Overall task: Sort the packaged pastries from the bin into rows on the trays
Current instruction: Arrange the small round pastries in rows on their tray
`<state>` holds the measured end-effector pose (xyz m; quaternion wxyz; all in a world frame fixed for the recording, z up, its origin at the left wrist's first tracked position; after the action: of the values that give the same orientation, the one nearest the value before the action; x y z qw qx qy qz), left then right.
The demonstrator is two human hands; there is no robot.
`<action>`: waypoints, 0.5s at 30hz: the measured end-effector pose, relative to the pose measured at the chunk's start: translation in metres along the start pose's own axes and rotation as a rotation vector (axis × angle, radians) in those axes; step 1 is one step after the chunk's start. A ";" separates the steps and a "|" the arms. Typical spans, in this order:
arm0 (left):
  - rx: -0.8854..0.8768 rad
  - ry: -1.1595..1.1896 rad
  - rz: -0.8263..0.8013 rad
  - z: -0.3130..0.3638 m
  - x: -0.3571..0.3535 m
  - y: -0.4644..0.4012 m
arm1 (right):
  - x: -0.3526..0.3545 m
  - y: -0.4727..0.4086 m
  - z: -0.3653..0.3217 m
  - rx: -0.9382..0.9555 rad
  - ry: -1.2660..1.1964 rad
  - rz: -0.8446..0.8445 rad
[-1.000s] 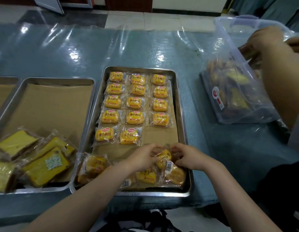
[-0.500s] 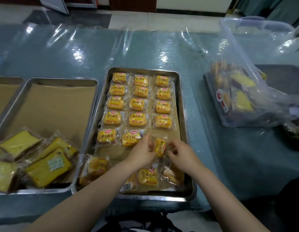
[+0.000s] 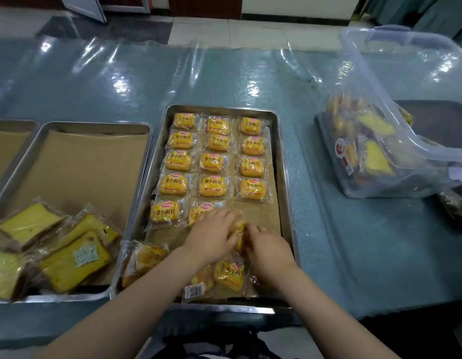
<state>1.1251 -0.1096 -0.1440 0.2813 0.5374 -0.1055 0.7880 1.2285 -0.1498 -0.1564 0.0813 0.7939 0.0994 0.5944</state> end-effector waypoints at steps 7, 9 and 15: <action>-0.183 -0.181 -0.155 0.013 -0.016 0.004 | 0.014 -0.011 0.012 -0.037 0.129 0.035; -0.186 -0.207 -0.182 0.015 -0.022 0.006 | 0.014 -0.009 0.017 -0.068 0.034 0.006; -0.149 -0.257 -0.178 0.024 -0.027 0.001 | 0.000 0.003 0.029 -0.107 -0.082 -0.065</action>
<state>1.1504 -0.1309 -0.1589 0.3732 0.6189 -0.1506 0.6746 1.2570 -0.1526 -0.1635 0.1466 0.8084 0.0899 0.5630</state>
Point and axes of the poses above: each hand's wrist, its own y-axis away from the middle knuckle, its own x-axis out of the back of the hand, z = x × y, the point moved 9 cm from there along -y, towards the middle knuckle, and after that the axes turned 2 degrees about -x, right-handed, at the moved point
